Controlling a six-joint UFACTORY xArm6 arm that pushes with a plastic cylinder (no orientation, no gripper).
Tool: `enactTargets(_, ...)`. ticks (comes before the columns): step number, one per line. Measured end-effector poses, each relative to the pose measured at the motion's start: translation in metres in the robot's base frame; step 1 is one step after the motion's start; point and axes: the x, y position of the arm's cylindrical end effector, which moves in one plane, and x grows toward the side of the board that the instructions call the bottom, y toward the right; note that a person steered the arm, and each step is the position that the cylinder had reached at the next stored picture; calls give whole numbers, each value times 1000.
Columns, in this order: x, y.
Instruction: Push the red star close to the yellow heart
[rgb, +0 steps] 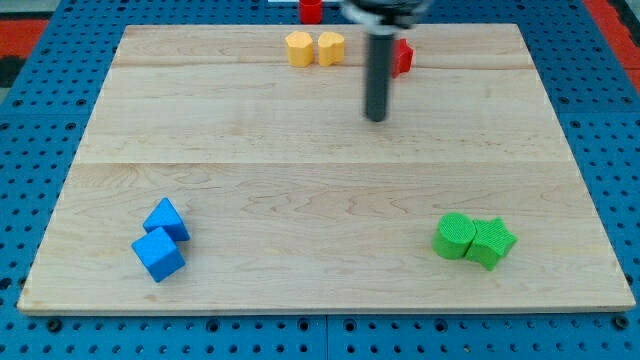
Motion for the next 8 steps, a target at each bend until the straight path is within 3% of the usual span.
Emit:
enactTargets(1,-44,72)
enactTargets(2,-109,103)
enactTargets(3,-151,65)
enactTargets(4,-107,27)
enactTargets(5,-94,-37)
enactTargets(8,-93,-48)
